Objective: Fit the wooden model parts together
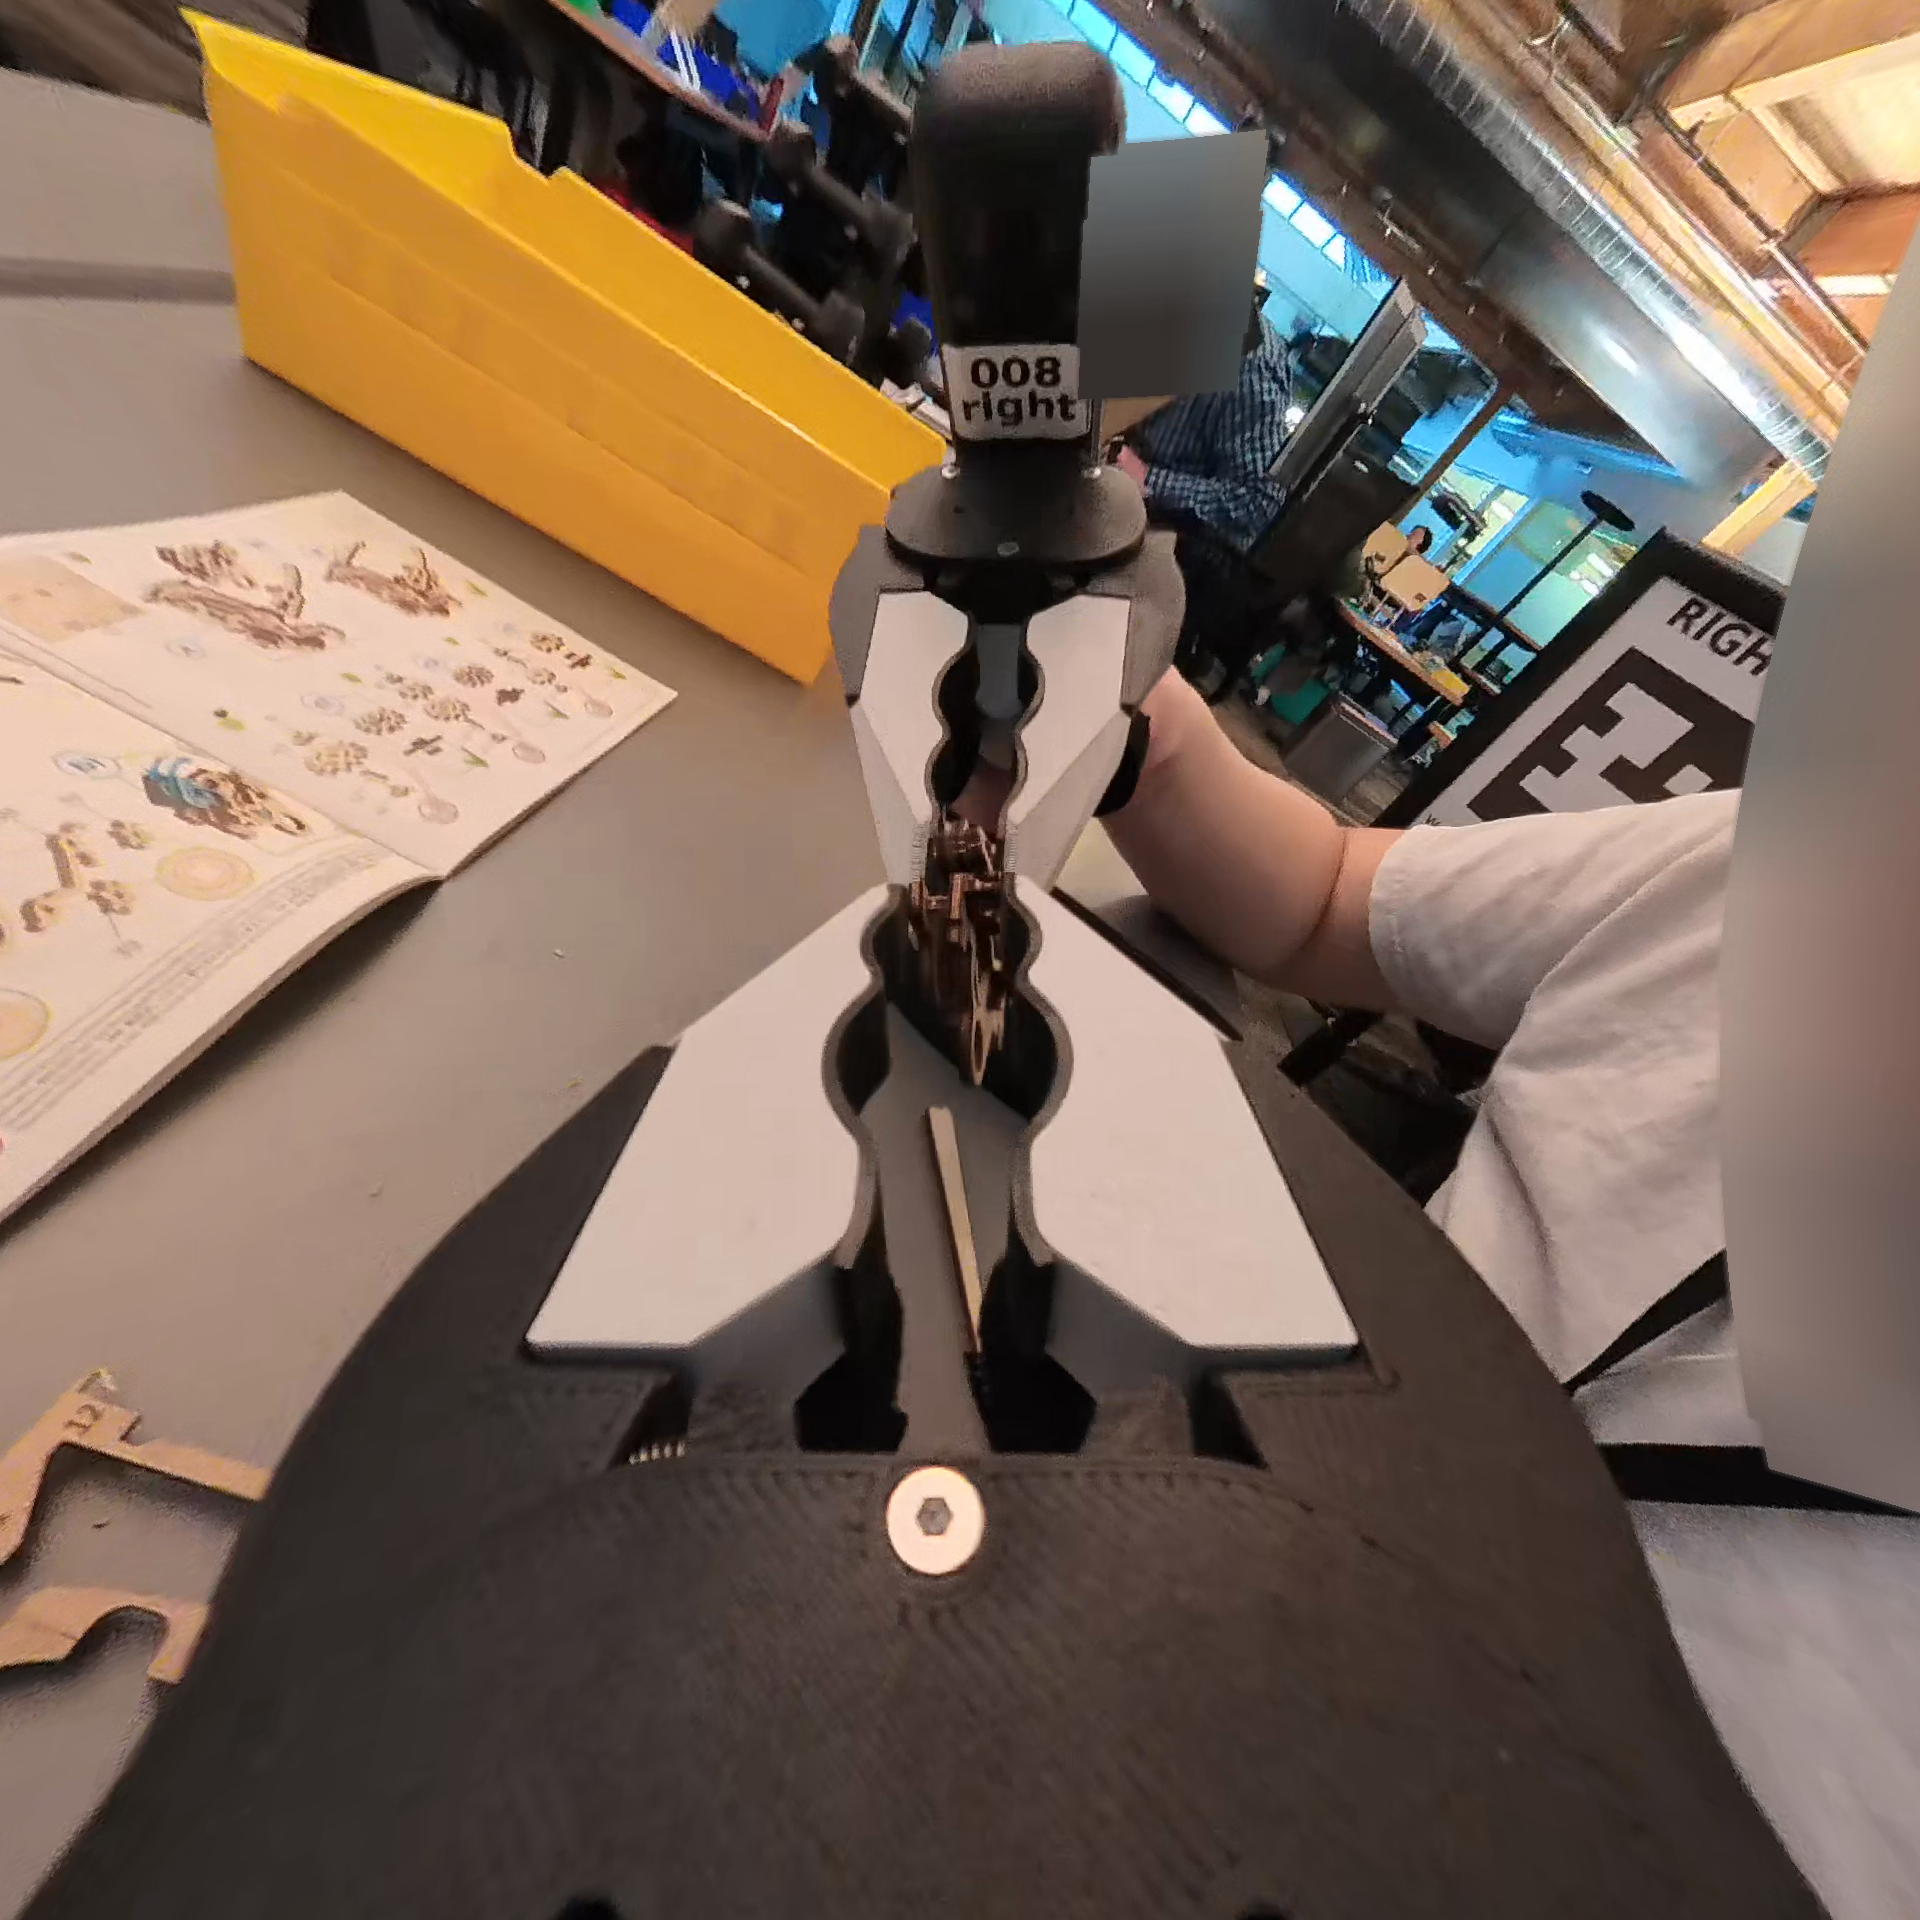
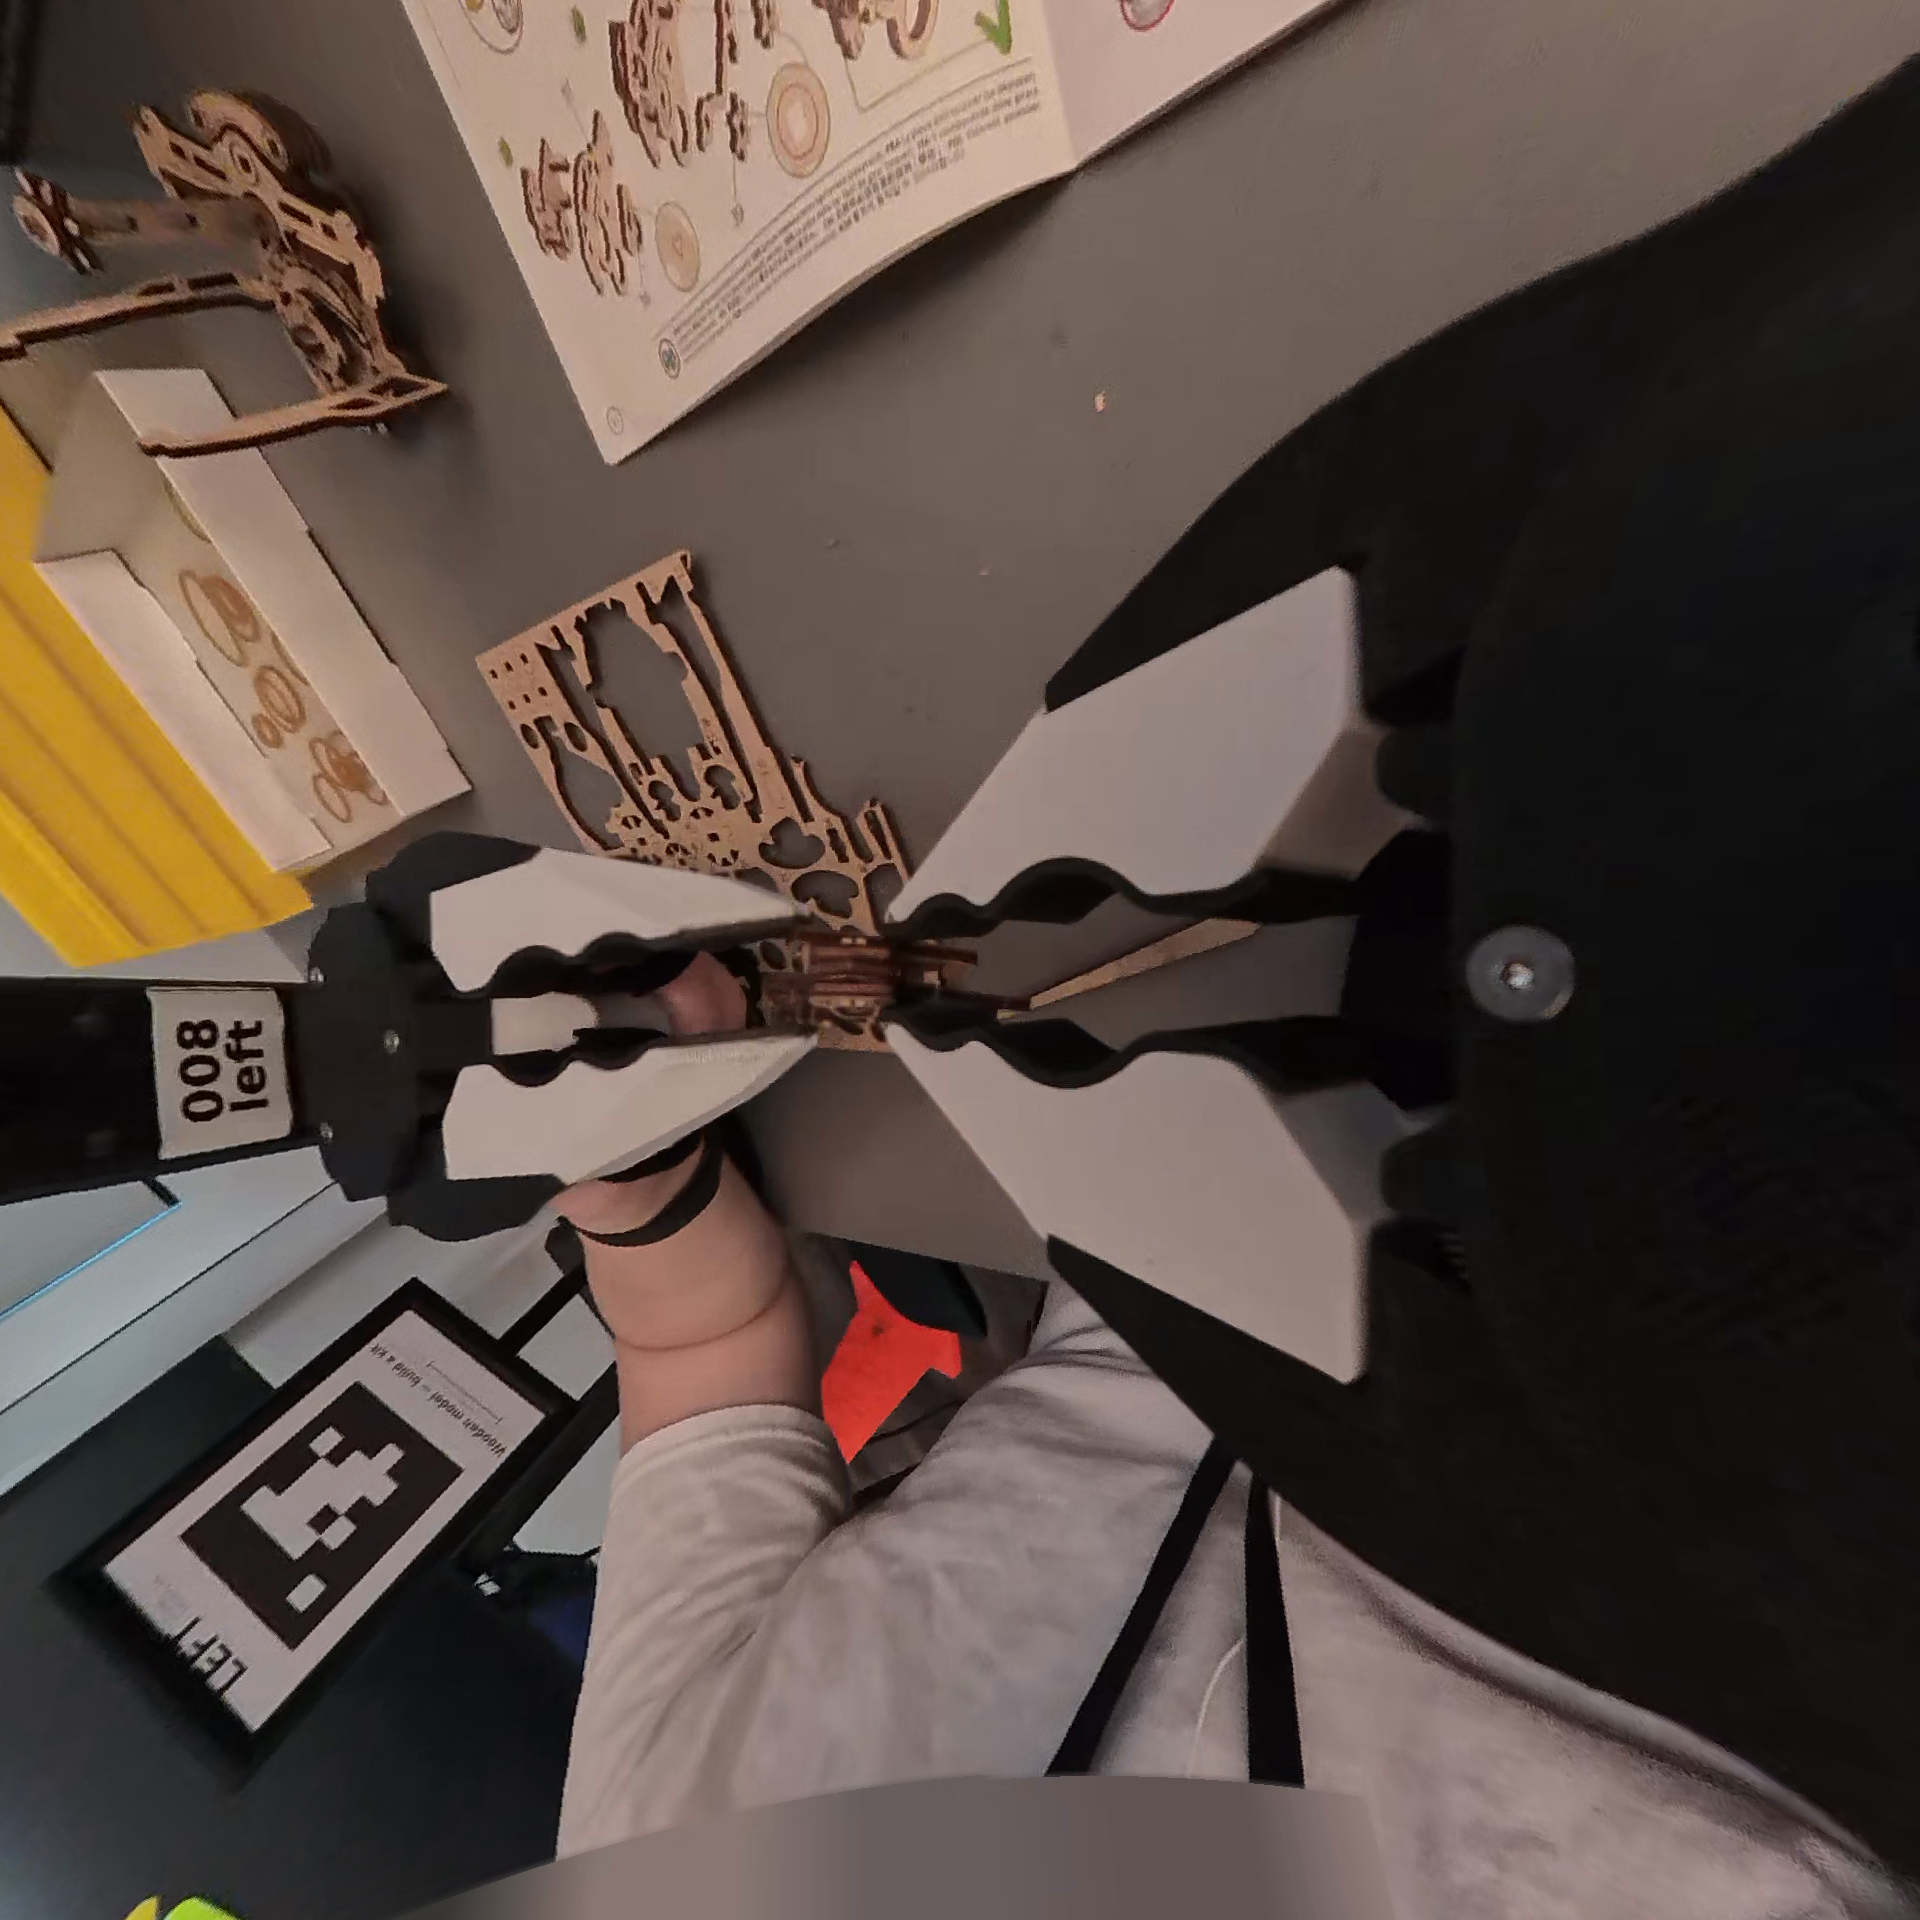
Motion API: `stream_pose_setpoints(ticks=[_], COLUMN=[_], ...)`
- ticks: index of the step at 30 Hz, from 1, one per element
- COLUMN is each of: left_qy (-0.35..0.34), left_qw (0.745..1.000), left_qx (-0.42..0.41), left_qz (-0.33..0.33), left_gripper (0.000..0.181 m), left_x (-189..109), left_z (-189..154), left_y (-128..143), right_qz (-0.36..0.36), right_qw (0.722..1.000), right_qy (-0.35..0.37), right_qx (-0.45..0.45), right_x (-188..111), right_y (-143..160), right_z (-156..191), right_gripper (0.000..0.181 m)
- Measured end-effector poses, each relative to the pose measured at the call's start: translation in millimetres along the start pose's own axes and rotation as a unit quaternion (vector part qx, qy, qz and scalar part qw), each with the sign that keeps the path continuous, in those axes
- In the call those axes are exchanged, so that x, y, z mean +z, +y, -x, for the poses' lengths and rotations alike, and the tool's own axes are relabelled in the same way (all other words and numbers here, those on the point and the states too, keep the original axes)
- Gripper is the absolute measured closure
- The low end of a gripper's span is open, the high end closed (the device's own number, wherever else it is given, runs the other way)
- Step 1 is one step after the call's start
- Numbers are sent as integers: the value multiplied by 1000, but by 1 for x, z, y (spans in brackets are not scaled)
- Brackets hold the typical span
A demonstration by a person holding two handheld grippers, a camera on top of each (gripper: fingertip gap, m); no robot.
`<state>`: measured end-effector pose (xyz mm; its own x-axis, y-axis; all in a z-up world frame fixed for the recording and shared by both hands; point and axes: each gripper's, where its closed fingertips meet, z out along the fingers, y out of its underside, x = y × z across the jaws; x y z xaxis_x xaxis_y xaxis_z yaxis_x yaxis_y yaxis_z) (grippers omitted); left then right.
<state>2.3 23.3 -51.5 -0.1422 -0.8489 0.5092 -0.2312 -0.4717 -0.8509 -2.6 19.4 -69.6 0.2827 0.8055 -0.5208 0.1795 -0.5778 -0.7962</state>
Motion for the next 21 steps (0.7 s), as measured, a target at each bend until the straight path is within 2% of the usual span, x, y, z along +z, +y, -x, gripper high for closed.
stream_pose_setpoints(ticks=[2, 5, 8, 10, 13, 15, 18, 21], left_qy=[-3, 12, 26, 13, 1, -5, -8, -7], left_qw=[1000, 996, 988, 988, 989, 990, 992, 992], left_qx=[-13, -72, -119, -112, -89, -74, -60, -54], left_qz=[-7, -52, -97, -109, -116, -120, -112, -112], left_gripper=[166, 166, 167, 167, 167, 166, 166, 166], left_x=[-1, -7, -13, -16, -17, -17, -14, -13], left_z=[2, 5, 9, 11, 9, 7, 5, 2], left_y=[-2, -13, -23, -26, -30, -31, -29, -29], right_qz=[-14, -70, -134, -168, -169, -147, -168, -155], right_qw=[1000, 997, 987, 979, 968, 974, 981, 984], right_qy=[1, 4, 20, 30, 82, 90, 25, 31], right_qx=[-10, -44, -86, -114, -166, -150, -92, -76], right_x=[-1, -9, -22, -30, -31, -26, -21, -17], right_y=[-4, -21, -41, -50, -52, -46, -47, -43], right_z=[-1, 0, 1, 4, 0, -4, 5, -2], right_gripper=[171, 162, 162, 165, 172, 171, 162, 161])
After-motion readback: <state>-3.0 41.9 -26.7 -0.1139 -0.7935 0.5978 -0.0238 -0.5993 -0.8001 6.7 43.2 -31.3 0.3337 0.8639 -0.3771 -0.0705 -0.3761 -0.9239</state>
